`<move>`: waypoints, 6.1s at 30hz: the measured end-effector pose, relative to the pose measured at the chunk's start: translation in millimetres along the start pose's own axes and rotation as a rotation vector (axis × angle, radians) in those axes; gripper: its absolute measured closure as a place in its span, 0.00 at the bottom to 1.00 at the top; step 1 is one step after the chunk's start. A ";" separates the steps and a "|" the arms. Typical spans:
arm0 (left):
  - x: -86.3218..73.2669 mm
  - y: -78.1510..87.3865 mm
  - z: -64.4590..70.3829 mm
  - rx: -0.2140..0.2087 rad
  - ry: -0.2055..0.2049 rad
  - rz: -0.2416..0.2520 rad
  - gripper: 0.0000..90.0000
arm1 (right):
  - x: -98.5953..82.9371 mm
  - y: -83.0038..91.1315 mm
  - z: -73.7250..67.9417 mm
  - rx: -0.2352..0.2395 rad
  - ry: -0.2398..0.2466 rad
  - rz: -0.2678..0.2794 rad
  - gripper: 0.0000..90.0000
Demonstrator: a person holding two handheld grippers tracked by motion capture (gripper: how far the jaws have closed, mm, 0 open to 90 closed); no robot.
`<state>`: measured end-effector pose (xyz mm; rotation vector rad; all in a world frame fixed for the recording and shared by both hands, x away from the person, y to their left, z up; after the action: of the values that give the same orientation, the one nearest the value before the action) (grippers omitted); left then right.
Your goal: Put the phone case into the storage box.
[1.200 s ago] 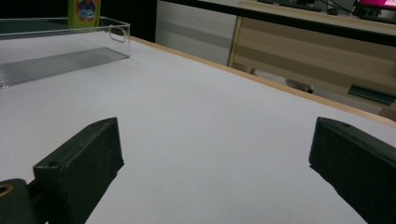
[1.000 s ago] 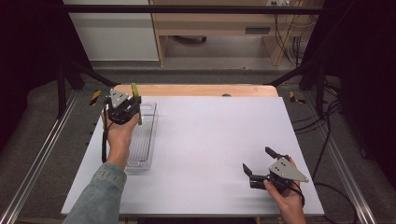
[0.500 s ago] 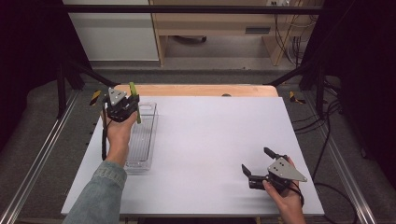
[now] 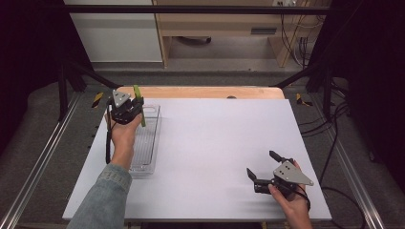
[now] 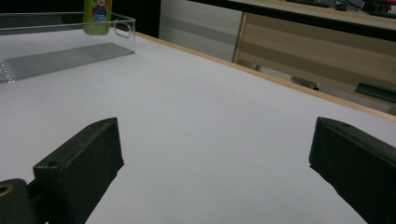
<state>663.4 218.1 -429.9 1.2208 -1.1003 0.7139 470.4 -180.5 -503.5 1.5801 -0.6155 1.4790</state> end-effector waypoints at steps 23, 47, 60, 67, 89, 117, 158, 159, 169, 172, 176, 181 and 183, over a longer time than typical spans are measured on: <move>-8.2 -8.7 -4.2 0.025 0.033 -0.006 0.88 | -2.9 -1.2 -2.4 0.018 -0.002 -0.017 0.03; -3.9 -11.8 -2.6 0.050 0.021 0.034 0.88 | -4.2 -1.3 -2.1 0.024 -0.010 -0.025 0.03; -5.4 -14.9 -1.1 0.059 0.010 0.035 0.88 | -4.6 -1.4 -1.9 0.029 -0.021 -0.026 0.03; -5.4 -15.7 -1.5 0.068 0.012 0.038 0.88 | -4.6 -1.4 -1.6 0.030 -0.020 -0.025 0.03; -11.0 -26.2 -2.7 0.040 0.095 0.035 0.88 | -6.5 -2.3 -2.4 0.032 -0.016 -0.037 0.03; -11.6 -36.2 1.2 0.025 0.079 0.028 0.88 | -8.8 -3.7 -3.0 0.035 -0.017 -0.047 0.03; 2.2 -21.1 3.9 0.016 0.028 0.061 0.41 | -8.3 -3.5 -4.3 0.037 -0.012 -0.047 0.03; 3.0 -20.0 4.5 0.015 0.022 0.063 0.40 | -8.3 -3.5 -4.4 0.036 -0.012 -0.047 0.03; 5.0 -14.2 8.8 -0.002 0.008 0.057 0.32 | -7.8 -3.0 -4.0 0.034 -0.010 -0.045 0.03; 5.9 -12.9 10.6 -0.009 0.009 0.059 0.29 | -7.9 -2.9 -4.3 0.035 -0.010 -0.046 0.03; 5.5 -12.2 13.1 -0.014 0.002 0.052 0.25 | -7.8 -2.9 -4.6 0.035 -0.009 -0.046 0.03; 5.3 -12.2 15.2 -0.019 0.001 0.050 0.21 | -7.8 -2.8 -4.4 0.034 -0.009 -0.046 0.03; 5.2 -12.4 16.6 -0.022 0.000 0.050 0.20 | -7.8 -2.8 -4.5 0.034 -0.009 -0.046 0.03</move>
<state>671.9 198.5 -430.0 1.1778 -1.1387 0.7377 469.0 -176.8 -512.0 1.6176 -0.5581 1.4562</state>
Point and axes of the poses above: each handheld gripper's, and its own axes: y roughly backward along the jaws, x roughly out of its top, z roughly to its right, the point moved 10 cm from there along -y, roughly forward along the jaws
